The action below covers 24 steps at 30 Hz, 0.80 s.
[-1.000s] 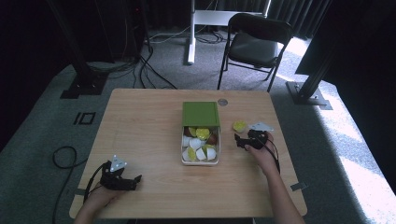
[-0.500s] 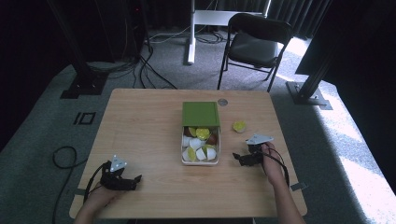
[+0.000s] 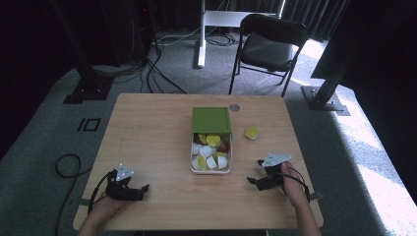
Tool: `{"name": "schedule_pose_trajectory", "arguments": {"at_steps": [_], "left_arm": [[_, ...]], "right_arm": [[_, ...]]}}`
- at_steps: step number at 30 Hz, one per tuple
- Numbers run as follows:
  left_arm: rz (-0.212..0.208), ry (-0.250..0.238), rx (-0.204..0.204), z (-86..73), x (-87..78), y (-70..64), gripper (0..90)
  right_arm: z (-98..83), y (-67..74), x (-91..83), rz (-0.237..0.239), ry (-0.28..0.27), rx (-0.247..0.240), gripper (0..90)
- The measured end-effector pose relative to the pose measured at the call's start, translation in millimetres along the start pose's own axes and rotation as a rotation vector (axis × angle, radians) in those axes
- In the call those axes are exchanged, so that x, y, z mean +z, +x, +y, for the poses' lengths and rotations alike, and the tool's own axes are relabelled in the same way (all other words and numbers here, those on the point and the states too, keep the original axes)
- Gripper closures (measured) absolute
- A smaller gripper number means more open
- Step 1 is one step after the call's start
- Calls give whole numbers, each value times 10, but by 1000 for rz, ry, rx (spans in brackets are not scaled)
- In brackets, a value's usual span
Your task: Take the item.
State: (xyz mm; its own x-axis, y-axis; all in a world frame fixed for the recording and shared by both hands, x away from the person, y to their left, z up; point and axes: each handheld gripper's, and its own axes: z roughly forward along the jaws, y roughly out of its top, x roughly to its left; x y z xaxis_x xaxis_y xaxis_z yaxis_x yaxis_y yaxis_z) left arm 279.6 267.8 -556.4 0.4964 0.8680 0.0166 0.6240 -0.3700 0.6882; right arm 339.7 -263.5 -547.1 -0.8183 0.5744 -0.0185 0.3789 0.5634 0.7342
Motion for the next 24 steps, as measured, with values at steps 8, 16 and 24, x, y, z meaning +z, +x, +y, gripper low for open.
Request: {"name": "schedule_pose_trajectory", "arguments": {"at_steps": [8,16,24], "left_arm": [[0,0,0,0,0,0,28],[0,0,-2,0,0,-2,28],[0,0,-2,0,0,-2,28]], "right_arm": [[-129,82,-104,22,-17,-18,135],[-238,153,-220,-1,-17,-51,135],[-322,178,-294,25,33,-88,135]]}}
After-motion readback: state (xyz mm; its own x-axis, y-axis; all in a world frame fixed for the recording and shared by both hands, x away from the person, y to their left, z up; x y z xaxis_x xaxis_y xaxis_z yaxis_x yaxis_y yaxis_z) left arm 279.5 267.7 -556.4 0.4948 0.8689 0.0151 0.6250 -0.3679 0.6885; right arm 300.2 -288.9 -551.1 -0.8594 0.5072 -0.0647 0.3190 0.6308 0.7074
